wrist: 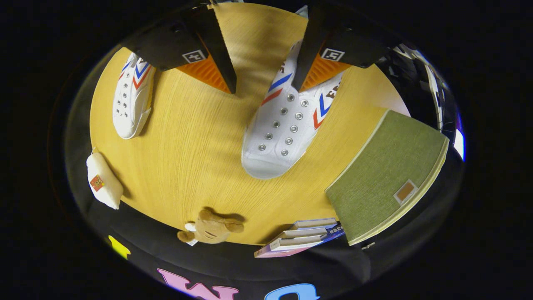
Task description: Open the storage box then place both shoes into the box .Put the left shoe in first, then the right shoe, with the right side of both shoes facing outward in a uniform manner.
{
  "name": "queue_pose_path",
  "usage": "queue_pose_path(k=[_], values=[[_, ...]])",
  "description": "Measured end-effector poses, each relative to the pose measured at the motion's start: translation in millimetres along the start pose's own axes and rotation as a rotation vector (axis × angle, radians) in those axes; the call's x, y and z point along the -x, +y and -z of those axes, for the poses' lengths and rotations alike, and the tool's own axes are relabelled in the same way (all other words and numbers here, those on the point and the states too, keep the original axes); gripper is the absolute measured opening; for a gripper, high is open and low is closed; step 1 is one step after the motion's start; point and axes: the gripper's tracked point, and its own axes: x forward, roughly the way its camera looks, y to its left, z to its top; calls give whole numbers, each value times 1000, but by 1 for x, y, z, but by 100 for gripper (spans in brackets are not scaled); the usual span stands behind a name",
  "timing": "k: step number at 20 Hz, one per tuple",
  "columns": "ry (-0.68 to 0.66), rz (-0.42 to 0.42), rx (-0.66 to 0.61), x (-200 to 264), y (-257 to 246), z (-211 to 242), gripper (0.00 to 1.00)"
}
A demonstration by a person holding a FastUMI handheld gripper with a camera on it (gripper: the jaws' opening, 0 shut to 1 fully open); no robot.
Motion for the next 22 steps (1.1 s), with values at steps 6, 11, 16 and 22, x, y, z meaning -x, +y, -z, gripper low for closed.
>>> queue_pose_path(k=[6,11,16,22], values=[[23,-11,-81,-3,16,0,30],[-4,-7,-293,-3,12,1,5],[-22,12,-379,14,28,-11,5],[-123,23,-451,81,49,-50,5]])
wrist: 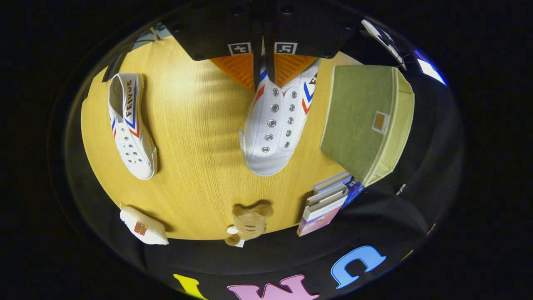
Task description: Open the storage box then place both shoes into the box .Put the left shoe in first, then the right shoe, with the right side of both shoes facing outward in a uniform manner.
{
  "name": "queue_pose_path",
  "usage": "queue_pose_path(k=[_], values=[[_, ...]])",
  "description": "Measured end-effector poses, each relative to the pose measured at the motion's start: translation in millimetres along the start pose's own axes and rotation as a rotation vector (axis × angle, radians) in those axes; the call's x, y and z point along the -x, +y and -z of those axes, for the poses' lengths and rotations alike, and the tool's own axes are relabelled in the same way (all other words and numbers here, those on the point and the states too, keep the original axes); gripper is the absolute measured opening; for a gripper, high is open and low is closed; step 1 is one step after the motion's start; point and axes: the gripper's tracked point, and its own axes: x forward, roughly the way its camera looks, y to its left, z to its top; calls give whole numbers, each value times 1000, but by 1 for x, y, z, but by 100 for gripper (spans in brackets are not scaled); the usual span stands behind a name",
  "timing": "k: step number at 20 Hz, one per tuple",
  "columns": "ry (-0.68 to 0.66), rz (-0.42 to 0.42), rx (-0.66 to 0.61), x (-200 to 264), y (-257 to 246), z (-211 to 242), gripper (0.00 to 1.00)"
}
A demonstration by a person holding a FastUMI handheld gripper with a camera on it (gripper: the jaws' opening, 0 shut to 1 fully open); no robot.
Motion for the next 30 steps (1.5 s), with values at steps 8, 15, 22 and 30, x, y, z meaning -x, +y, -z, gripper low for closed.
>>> queue_pose_path(k=[8,15,22,30], values=[[-153,-123,-110,78,117,-63,5],[-118,-241,-72,60,233,-56,5],[-33,-222,-3,-6,289,-13,5],[39,-136,13,-62,295,9,5]])
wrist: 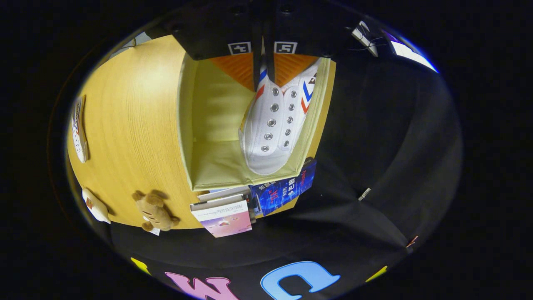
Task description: Open the storage box then place both shoes into the box .Put the left shoe in first, then the right shoe, with the right side of both shoes facing outward in a uniform manner.
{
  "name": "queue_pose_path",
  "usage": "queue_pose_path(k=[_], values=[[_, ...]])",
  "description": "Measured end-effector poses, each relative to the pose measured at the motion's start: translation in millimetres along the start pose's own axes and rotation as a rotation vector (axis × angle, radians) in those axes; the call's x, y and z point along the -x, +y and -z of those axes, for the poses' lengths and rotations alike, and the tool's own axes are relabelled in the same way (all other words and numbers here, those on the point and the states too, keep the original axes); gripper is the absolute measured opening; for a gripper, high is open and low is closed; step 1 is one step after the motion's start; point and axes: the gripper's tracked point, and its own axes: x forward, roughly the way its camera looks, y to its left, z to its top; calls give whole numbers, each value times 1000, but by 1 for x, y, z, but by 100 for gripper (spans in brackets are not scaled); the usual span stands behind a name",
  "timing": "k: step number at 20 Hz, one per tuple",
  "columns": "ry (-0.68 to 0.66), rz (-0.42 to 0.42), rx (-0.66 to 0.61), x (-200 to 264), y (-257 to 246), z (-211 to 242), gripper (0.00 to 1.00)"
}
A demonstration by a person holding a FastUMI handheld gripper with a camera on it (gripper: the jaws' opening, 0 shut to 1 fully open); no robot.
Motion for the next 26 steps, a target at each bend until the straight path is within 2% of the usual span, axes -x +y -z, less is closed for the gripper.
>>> queue_pose_path(k=[5,6,9,10,11,12,17,22,26], values=[[68,20,29,-28,2,17,6],[77,-10,30,-30,10,19,8],[6,-69,42,-15,22,-12,53],[-21,-84,62,-13,22,-9,68],[-47,-99,84,-4,21,-14,87],[-70,-110,108,9,16,-19,96],[-206,-93,239,81,-48,-45,99],[-261,24,337,140,-161,-59,99],[-272,122,334,180,-256,-63,99]])
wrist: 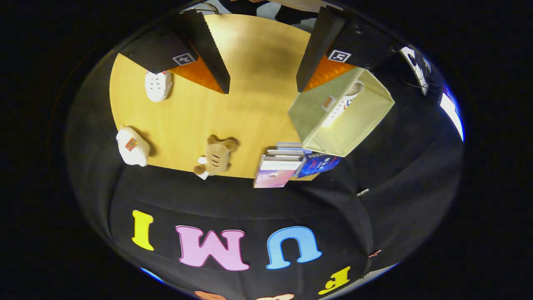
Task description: Open the storage box then place both shoes into the box .Put the left shoe in first, then the right shoe, with the right side of both shoes facing outward in a uniform manner.
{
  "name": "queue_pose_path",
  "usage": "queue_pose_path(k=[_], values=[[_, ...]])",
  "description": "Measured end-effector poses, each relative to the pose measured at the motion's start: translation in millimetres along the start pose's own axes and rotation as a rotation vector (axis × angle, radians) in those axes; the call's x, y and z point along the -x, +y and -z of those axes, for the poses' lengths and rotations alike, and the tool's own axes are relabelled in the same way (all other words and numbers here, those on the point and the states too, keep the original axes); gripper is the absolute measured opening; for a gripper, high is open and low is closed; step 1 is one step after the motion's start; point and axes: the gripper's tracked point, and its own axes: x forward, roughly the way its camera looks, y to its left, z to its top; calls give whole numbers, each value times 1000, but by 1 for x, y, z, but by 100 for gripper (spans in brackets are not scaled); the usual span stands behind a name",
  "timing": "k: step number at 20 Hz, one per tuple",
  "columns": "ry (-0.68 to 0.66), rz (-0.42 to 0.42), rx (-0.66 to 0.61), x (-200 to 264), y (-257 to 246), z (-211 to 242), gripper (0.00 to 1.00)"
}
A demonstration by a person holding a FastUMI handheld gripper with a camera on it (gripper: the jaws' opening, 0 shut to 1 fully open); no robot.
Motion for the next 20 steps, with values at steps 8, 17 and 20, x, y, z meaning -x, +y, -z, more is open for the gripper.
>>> queue_pose_path(k=[8,17,20], values=[[103,145,-40,12,-166,64,99],[263,221,31,-9,-265,138,99],[317,215,-8,-22,-274,155,99]])
